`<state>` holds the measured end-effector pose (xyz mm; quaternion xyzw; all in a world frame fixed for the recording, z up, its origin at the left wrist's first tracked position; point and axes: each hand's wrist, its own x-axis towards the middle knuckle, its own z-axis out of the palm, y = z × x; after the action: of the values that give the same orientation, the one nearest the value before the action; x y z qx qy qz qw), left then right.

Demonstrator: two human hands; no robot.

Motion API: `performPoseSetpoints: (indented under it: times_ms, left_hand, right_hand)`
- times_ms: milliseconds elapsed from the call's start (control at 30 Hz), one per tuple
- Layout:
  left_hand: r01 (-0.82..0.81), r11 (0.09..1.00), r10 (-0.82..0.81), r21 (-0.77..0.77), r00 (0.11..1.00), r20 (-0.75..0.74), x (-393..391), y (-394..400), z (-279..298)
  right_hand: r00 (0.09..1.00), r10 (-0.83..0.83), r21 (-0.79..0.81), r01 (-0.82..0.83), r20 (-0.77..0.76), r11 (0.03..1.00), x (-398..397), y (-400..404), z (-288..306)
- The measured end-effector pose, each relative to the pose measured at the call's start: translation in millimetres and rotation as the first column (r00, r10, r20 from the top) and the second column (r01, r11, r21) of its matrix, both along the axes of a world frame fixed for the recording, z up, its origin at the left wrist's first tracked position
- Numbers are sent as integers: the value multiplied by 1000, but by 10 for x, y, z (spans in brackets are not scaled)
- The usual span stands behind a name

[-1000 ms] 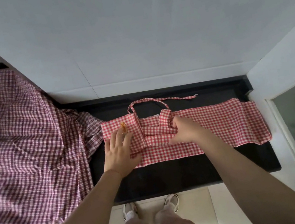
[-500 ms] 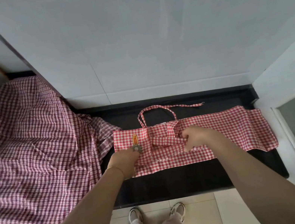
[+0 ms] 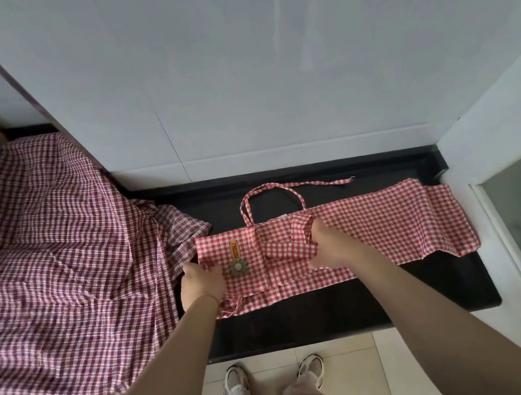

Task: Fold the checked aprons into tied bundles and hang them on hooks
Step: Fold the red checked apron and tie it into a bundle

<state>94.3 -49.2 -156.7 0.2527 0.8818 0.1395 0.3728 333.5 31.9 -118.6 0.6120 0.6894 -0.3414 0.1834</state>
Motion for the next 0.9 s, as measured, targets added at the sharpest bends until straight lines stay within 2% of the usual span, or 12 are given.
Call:
performPoseSetpoints:
  times_ms: [33, 133, 233, 300, 367, 500, 600, 700, 800, 833, 900]
  left_hand:
    - [-52, 998, 51, 25, 998, 43, -35, 17, -34]
    - [-125, 982, 121, 142, 992, 34, -136, 77, -48]
    - [-186, 951, 176, 245, 982, 62, -194, 102, -56]
    - [-191, 951, 178, 245, 981, 75, -222, 99, -57]
    - [-170, 961, 156, 219, 985, 79, -239, 65, -47]
    - [-104, 988, 95, 115, 992, 80, -245, -31, 3]
    - [-75, 991, 68, 109, 996, 65, -300, -96, 4]
    - [-66, 988, 60, 140, 997, 47, -373, -133, -28]
    - [-20, 983, 17, 184, 1000, 16, -384, -156, -44]
    - [30, 977, -24, 210, 999, -35, -378, -169, -40]
    - [239, 935, -186, 262, 959, -212, -340, -186, -28]
  right_hand:
    - [1000, -13, 32, 14, -24, 999, -5, -50, -25]
    - [981, -87, 143, 113, -175, 983, 29, -116, -87]
    - [928, -115, 119, 167, -354, 979, 43, -115, -33]
    - [905, -141, 53, 177, -402, 983, 8, -94, 22]
    - [928, -169, 16, 185, -331, 983, -61, -69, 67]
    - [999, -31, 63, 32, -16, 997, -225, -26, 120]
    - [997, -18, 52, 15, 73, 999, -352, -13, 146]
    - [1000, 6, 71, -7, 14, 997, -420, 18, 221]
    - [987, -47, 26, 52, -153, 998, -434, 46, 341]
    - [972, -105, -21, 103, -210, 994, -448, 46, 382]
    - [911, -266, -136, 234, -317, 963, -429, 61, 391]
